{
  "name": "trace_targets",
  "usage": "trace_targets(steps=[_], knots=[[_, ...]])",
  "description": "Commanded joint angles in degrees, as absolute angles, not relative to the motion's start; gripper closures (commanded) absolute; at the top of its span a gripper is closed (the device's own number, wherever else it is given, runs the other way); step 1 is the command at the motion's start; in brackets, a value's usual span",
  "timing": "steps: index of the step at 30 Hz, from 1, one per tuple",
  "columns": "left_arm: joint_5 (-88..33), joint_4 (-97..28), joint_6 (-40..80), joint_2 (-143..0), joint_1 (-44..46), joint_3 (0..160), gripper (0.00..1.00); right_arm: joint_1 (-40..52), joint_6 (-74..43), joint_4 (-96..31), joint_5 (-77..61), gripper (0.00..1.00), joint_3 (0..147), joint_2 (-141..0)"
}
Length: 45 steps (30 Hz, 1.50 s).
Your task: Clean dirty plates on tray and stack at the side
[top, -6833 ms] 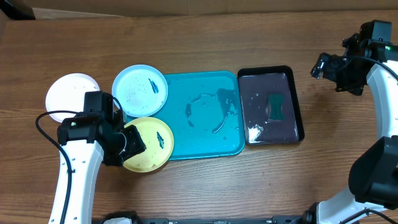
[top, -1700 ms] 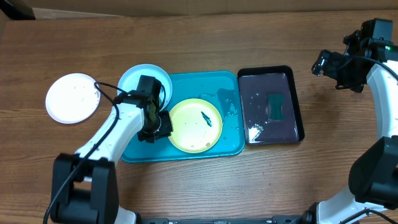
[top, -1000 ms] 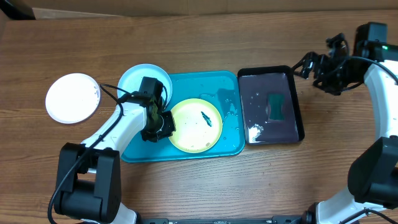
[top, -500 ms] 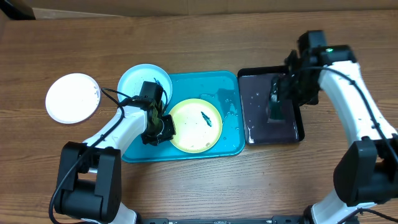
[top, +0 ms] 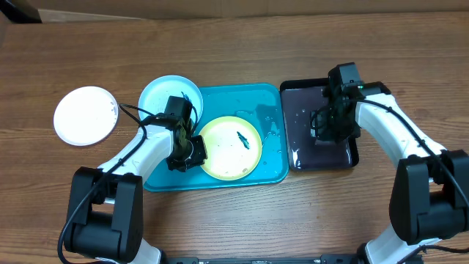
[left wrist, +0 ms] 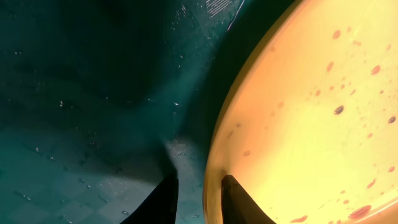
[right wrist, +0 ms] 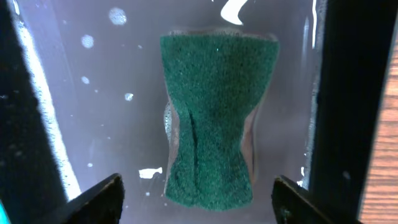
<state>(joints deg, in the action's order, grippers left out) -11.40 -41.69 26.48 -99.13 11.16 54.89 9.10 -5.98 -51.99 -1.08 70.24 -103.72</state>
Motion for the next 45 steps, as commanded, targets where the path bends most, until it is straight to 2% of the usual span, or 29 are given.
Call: trace_targets(steps=[1,8,23,25,26,30,39,40,42,45], knots=[[-12.1,-41.5,25.3,-99.7,11.0,54.5,0.74,9.3,-6.5,-50.6,-2.0,0.27,69.0,-103.6],[-12.1,-41.6,25.3,-99.7,11.0,54.5,0.74,9.3,-6.5,-47.6,-2.9,0.31,66.4,-103.6],[-12.1,-41.7,25.3,-99.7,11.0,54.5,0.73,9.3,-6.5,-49.6,-7.6,0.54,64.2,-103.6],[-12.1,-41.7,25.3,-99.7,11.0,54.5,0.73,9.3,-6.5,-49.6,-7.6,0.53,64.2,-103.6],[-12.1,-41.8,25.3,-99.7,11.0,54.5,0.73,9.3,-6.6,-49.4,-7.6,0.47,64.2,-103.6],[-12.1,-41.7,25.3,-99.7,11.0,54.5,0.73,9.3,-11.9,-47.8,-6.9,0.40,64.2,-103.6],[-12.1,-41.8,25.3,-99.7,11.0,54.5,0.73,9.3,-18.1,-46.3,-5.0,0.39,64.2,-103.6],[-12.1,-41.8,25.3,-99.7,11.0,54.5,0.73,9.3,-18.1,-46.3,-4.4,0.41,64.2,-103.6],[-12.1,-41.7,25.3,-99.7,11.0,54.5,0.73,9.3,-18.1,-46.6,-3.8,0.53,64.1,-103.6],[-12.1,-41.7,25.3,-99.7,11.0,54.5,0.73,9.3,-18.1,-47.7,-3.7,0.79,64.1,-103.6]])
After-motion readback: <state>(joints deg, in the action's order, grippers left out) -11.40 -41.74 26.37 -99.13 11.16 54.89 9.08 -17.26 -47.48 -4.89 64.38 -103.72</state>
